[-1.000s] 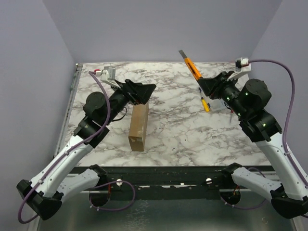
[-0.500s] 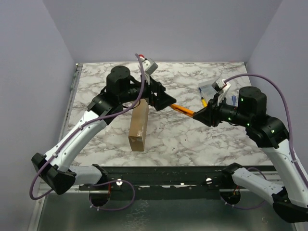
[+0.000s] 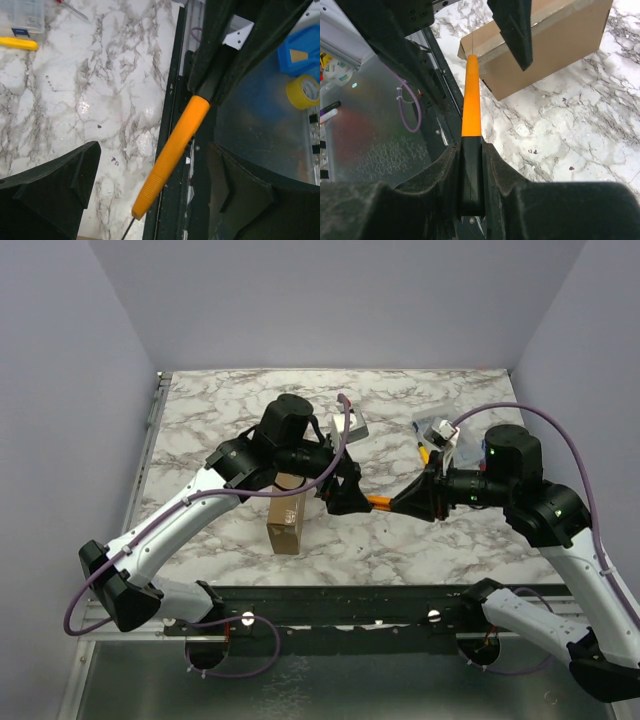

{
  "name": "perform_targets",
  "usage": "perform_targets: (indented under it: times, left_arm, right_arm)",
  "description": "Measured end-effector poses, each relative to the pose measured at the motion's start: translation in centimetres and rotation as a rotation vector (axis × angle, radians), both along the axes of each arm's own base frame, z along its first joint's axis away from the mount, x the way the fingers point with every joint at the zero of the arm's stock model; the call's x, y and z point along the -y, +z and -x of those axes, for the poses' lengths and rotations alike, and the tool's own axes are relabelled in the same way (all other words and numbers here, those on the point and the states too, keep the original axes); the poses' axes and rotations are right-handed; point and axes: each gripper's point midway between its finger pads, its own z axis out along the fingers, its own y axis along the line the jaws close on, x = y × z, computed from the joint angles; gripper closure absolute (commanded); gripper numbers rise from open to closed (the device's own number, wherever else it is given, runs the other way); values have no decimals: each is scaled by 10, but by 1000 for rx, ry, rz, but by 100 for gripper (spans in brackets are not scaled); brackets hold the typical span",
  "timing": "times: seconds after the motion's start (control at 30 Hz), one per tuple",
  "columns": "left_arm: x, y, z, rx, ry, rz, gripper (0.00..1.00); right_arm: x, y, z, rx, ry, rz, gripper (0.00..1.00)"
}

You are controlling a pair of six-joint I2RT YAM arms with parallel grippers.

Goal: Unpack the express box

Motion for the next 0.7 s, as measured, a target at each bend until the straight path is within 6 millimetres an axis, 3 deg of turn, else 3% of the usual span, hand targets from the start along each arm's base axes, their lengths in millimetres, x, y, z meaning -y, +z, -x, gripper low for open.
perform_targets:
  times: [0.2,0.3,0.53,0.7]
  left_arm:
    - [-12,-9,21,-4,-77,-26,4]
    - [-16,-15,25,-5,-93,-39,12]
    - [-23,-39,33,-48,-110,-94,44]
    - [-29,-33,36,-18,-98,-85,89]
  right_arm:
    - [-4,-3,0,-12,17,4,99]
    - [-6,-3,2,-18,32,1,99]
    - [-8,-4,4,-25,48,0,99]
    - [-9,-3,7,-28,63,-7,99]
